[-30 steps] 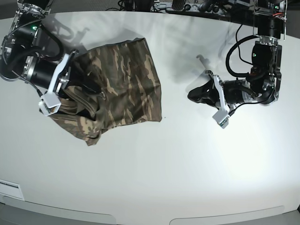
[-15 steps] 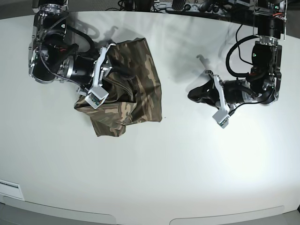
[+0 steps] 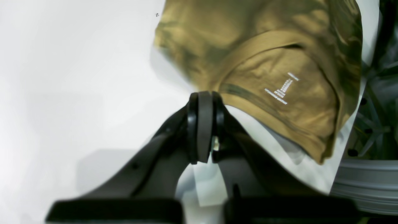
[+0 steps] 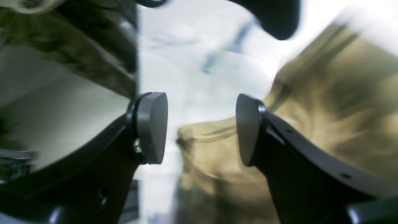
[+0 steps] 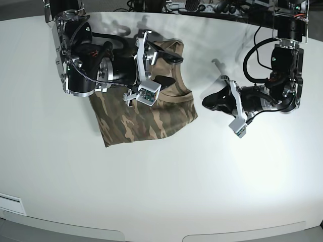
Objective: Fold the T-shirt properly
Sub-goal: 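Lift the strip end with the right gripper and fold it over the shirt, then grasp the folded bundle sides with both grippers and square it up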
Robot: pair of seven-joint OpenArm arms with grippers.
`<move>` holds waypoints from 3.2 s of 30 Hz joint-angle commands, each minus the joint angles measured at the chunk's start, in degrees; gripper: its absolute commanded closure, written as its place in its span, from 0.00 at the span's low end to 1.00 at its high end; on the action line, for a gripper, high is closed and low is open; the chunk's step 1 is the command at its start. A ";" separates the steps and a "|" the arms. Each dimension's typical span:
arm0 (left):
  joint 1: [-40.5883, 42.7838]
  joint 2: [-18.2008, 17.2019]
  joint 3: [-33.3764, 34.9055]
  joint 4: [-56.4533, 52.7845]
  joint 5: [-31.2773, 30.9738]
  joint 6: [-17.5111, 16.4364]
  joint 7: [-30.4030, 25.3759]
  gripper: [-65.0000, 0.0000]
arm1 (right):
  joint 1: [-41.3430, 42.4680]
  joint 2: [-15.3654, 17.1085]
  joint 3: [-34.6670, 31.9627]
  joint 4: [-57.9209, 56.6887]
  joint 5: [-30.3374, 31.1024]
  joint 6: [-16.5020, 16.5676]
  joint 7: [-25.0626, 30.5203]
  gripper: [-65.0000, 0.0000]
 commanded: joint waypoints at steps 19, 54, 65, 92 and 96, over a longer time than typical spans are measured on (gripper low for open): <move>-0.96 3.67 0.35 4.42 -24.77 -1.37 11.28 1.00 | 3.91 0.96 17.68 -1.38 -21.24 -1.46 27.67 1.00; -2.58 2.54 29.92 4.33 29.00 -1.37 -11.45 1.00 | 13.27 15.76 3.13 -37.59 -22.27 -4.87 26.51 1.00; -4.09 2.08 29.92 0.04 54.12 4.11 -34.60 1.00 | -6.34 15.28 19.61 -19.02 -18.21 -8.31 23.74 1.00; -11.39 0.28 23.85 10.01 29.49 14.43 -16.20 1.00 | -18.12 7.34 44.39 0.20 -1.22 -0.22 26.51 1.00; -7.54 0.15 15.76 13.20 13.92 7.23 -12.35 1.00 | -18.12 7.34 49.66 0.22 14.32 0.28 17.68 1.00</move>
